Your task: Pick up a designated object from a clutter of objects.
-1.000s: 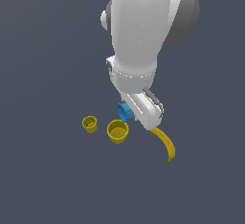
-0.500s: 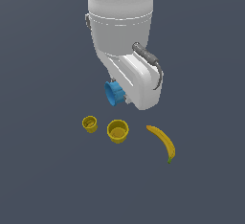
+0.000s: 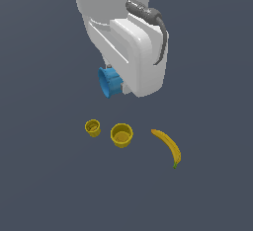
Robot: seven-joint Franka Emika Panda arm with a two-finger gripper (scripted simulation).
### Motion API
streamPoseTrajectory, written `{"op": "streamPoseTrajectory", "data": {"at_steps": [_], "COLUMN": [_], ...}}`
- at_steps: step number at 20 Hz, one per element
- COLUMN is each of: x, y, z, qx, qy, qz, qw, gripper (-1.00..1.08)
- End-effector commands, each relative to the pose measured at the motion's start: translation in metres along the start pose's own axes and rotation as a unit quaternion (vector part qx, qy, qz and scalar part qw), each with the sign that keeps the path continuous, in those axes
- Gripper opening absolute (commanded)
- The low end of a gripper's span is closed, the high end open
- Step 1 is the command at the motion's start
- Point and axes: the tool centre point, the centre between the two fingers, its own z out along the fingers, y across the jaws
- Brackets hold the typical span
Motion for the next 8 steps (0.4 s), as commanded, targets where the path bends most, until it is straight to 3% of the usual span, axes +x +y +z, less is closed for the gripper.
{"op": "streamPoseTrajectory", "data": {"at_steps": [1,8], "x": [0.0021,0.0039], "y": [-0.0002,-0.0011], "z": [-0.0068,-0.0114], "qx": [0.0,0.0], "qy": [0.0,0.0], "qz": [0.0,0.0], "qw": [1.0,1.0], "gripper": [-1.0,-1.0]}}
